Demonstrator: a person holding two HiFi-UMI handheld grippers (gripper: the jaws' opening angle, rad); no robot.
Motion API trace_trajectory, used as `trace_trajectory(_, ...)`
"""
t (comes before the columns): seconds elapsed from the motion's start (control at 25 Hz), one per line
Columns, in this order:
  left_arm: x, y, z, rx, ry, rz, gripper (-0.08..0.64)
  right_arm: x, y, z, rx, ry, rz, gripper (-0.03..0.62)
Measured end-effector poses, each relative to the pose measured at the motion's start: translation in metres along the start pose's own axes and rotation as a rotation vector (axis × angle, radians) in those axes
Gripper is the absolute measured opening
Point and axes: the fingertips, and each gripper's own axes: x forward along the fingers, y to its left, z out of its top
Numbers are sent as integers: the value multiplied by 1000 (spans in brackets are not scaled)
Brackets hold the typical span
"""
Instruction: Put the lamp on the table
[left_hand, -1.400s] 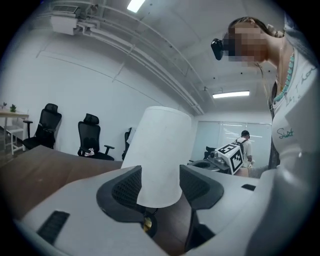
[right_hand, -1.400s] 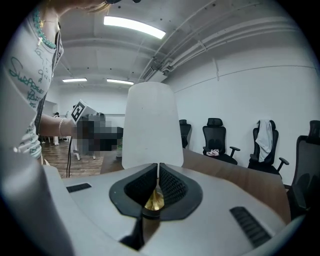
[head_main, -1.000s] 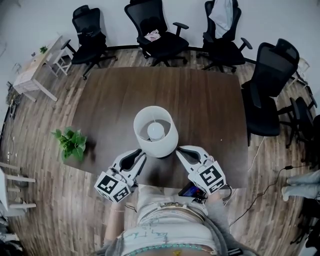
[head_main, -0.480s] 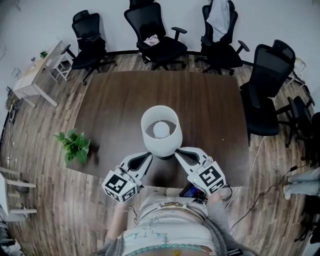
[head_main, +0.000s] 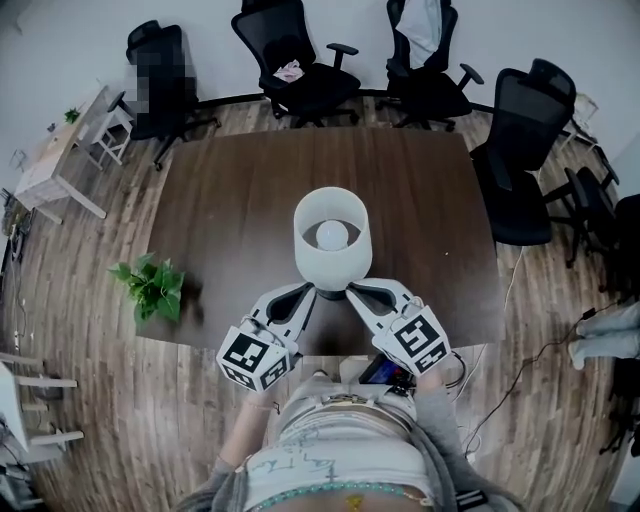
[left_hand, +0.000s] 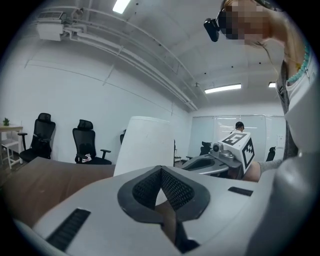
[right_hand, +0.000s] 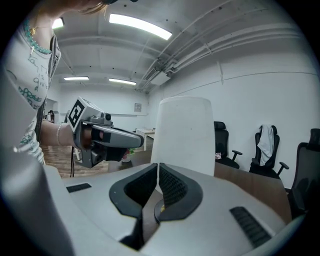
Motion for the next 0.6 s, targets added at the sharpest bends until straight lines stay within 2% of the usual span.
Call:
trace_trajectory(0.24,-10,-10,-1,18,22,-40,11,0,20,3,1,-3,-26,28)
trace_trajectory(0.6,-42,-25,-8,42,30,-61,11,-8,50,4,-16,12,-92,28)
